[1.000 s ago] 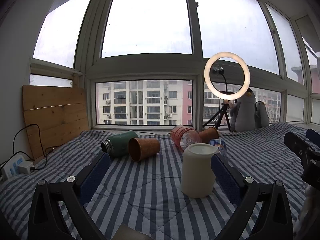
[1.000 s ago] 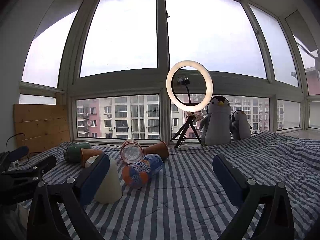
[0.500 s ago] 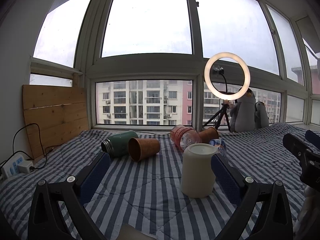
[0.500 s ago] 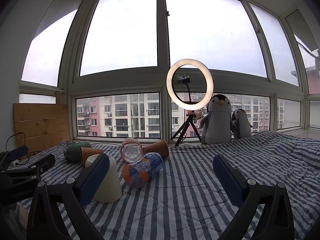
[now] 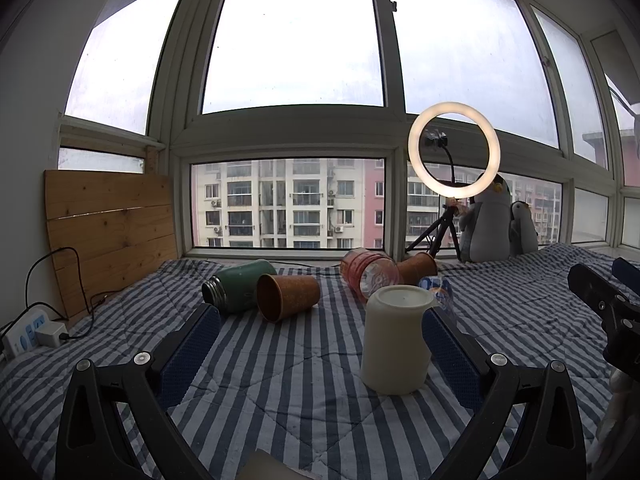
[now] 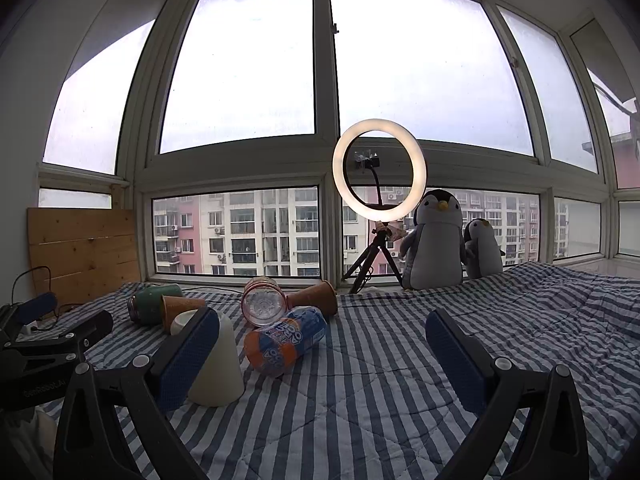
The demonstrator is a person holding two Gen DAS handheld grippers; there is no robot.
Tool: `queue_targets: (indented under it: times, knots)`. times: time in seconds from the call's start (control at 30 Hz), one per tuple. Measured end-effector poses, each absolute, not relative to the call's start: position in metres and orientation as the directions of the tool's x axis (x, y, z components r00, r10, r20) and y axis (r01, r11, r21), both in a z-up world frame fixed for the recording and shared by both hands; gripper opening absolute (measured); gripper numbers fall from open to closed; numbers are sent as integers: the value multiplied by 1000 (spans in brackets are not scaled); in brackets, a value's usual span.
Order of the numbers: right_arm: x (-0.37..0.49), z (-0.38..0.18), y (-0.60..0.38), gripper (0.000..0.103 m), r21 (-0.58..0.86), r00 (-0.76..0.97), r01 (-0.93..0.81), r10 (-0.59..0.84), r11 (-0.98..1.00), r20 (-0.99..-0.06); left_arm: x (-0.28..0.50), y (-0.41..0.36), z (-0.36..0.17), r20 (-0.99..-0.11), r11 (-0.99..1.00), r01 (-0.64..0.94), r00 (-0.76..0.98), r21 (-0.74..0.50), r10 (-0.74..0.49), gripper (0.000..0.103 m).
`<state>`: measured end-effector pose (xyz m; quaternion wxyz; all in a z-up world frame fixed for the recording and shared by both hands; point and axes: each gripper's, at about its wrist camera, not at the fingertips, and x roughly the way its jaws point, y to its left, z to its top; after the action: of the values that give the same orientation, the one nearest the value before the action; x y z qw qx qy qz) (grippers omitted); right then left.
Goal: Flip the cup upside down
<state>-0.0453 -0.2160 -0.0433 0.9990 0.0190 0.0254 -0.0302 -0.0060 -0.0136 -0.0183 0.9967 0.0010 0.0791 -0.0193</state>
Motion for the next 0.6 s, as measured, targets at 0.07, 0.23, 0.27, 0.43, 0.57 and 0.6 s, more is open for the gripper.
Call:
queue_targets:
  times: [0.07, 0.23, 0.27, 0.43, 0.57, 0.6]
  knots:
    - [-45, -43, -216, 102, 36, 997, 61, -59, 997, -52, -6, -14, -18, -157, 999, 38, 987, -1, -38, 102]
    - [-45, -43, -216, 102, 36, 997, 62, -60, 997, -52, -6, -14, -18, -157, 999, 38, 987, -1, -38, 102]
    - [-45, -43, -216, 102, 36, 997, 62, -60, 997, -52, -6, -14, -18, -157, 999, 38, 987, -1, -38, 102]
    - [-45, -43, -216, 102, 37, 997, 62, -60, 997, -51, -6, -14, -18, -158, 999, 39, 987, 0, -38, 102]
    - [-45, -43, -216, 102, 37, 997, 62, -60, 997, -52, -4, -14, -20, -162, 999, 42, 986, 2, -41, 102]
    - [-45, -43, -216, 102, 37, 997, 61, -60, 997, -52, -5, -14, -20, -162, 999, 42, 986, 2, -41, 102]
